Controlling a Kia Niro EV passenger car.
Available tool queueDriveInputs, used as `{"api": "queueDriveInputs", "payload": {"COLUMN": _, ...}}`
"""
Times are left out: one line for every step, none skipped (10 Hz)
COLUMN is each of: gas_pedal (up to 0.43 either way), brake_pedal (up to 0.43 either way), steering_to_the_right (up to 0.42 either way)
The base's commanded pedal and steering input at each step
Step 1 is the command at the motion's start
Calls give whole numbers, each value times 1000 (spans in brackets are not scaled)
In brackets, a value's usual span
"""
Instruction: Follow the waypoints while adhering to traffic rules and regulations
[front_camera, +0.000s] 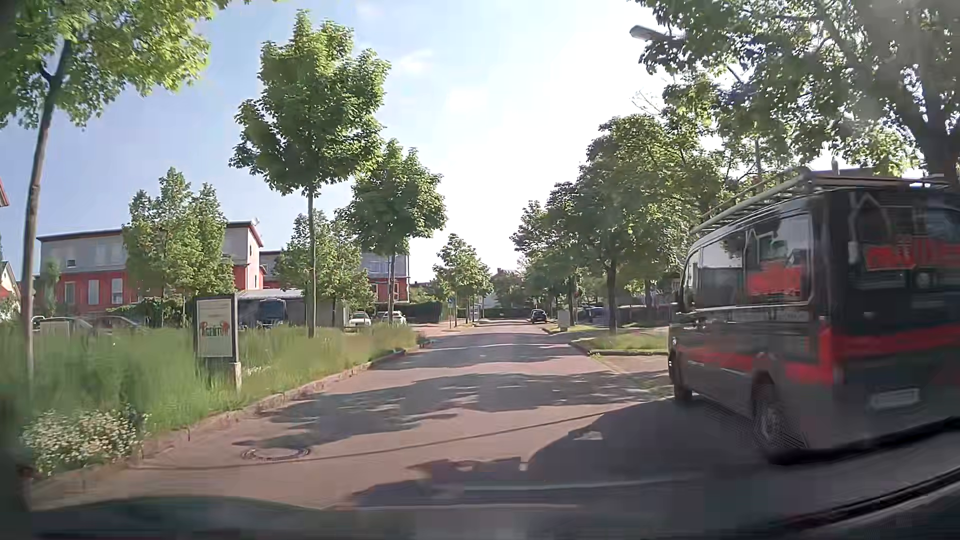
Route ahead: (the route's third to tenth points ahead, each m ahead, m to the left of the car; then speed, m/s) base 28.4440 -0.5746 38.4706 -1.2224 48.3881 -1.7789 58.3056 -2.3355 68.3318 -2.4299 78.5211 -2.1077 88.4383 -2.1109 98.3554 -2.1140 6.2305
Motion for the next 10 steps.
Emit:
{"api": "queueDriveInputs", "payload": {"gas_pedal": 47, "brake_pedal": 0, "steering_to_the_right": 0}}
{"api": "queueDriveInputs", "payload": {"gas_pedal": 47, "brake_pedal": 0, "steering_to_the_right": 1}}
{"api": "queueDriveInputs", "payload": {"gas_pedal": 0, "brake_pedal": 0, "steering_to_the_right": 2}}
{"api": "queueDriveInputs", "payload": {"gas_pedal": 0, "brake_pedal": 0, "steering_to_the_right": 2}}
{"api": "queueDriveInputs", "payload": {"gas_pedal": 0, "brake_pedal": 0, "steering_to_the_right": 3}}
{"api": "queueDriveInputs", "payload": {"gas_pedal": 0, "brake_pedal": 0, "steering_to_the_right": 3}}
{"api": "queueDriveInputs", "payload": {"gas_pedal": 0, "brake_pedal": 0, "steering_to_the_right": 3}}
{"api": "queueDriveInputs", "payload": {"gas_pedal": 0, "brake_pedal": 0, "steering_to_the_right": 3}}
{"api": "queueDriveInputs", "payload": {"gas_pedal": 0, "brake_pedal": 0, "steering_to_the_right": 3}}
{"api": "queueDriveInputs", "payload": {"gas_pedal": 0, "brake_pedal": 0, "steering_to_the_right": 3}}
